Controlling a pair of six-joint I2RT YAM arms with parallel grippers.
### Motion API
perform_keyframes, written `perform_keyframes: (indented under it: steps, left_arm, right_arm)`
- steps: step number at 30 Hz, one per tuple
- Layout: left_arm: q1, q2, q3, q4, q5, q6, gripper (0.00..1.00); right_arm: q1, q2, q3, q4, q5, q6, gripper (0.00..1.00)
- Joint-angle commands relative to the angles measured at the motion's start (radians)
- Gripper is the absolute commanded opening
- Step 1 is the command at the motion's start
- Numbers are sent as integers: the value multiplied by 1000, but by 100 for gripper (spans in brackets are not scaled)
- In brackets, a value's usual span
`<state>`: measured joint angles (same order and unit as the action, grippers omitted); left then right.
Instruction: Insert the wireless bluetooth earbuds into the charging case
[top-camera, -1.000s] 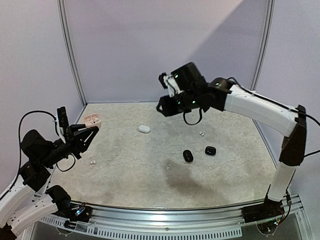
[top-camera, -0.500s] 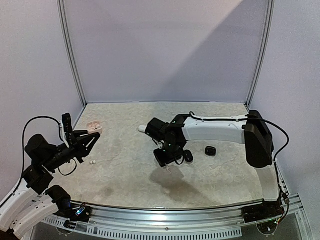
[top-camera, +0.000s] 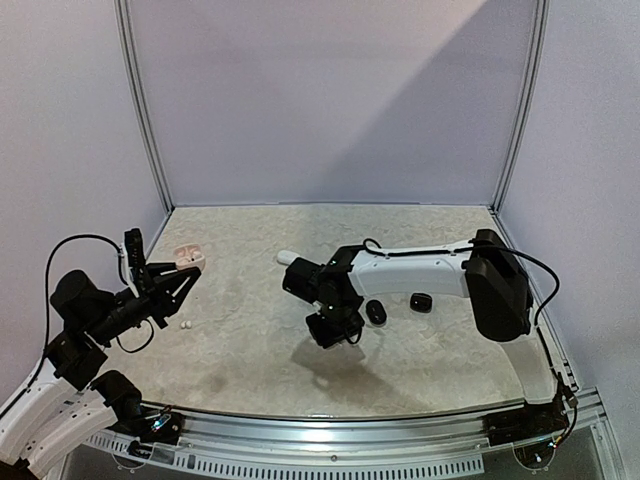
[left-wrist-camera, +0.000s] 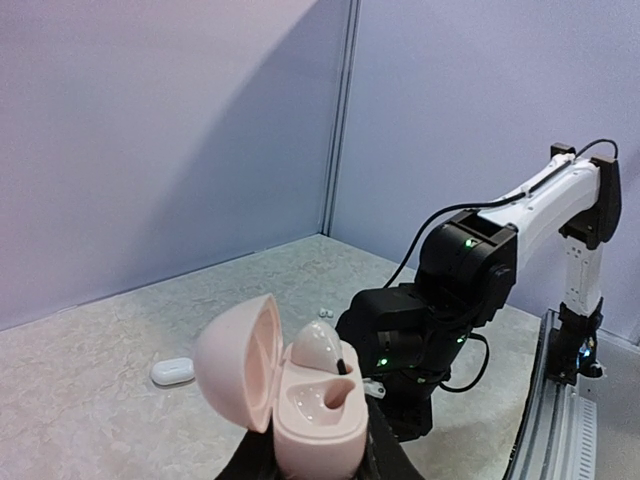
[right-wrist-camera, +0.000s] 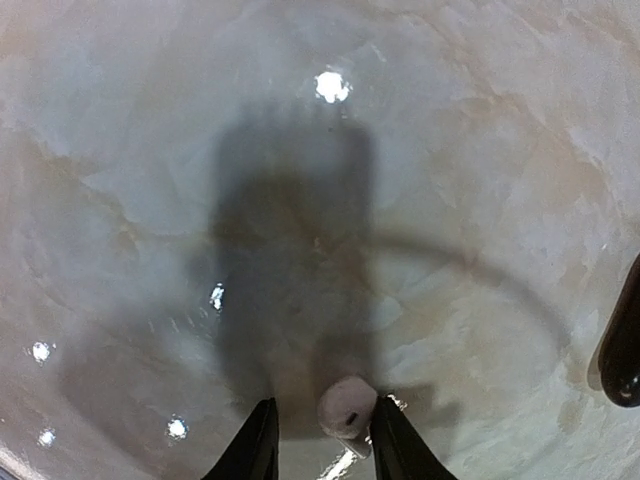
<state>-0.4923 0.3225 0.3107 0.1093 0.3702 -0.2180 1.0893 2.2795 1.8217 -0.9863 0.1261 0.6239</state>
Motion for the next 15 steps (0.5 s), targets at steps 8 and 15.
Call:
perform_keyframes:
  steps: [8, 15]
  left_arm:
    - [14, -14, -19, -5, 9, 2, 0]
    - [13, -12, -18, -7, 12, 3, 0]
  right_arm:
    - [-18, 51, 38, -28, 55, -5, 24]
    - [-21, 25, 4, 45, -101, -107, 14]
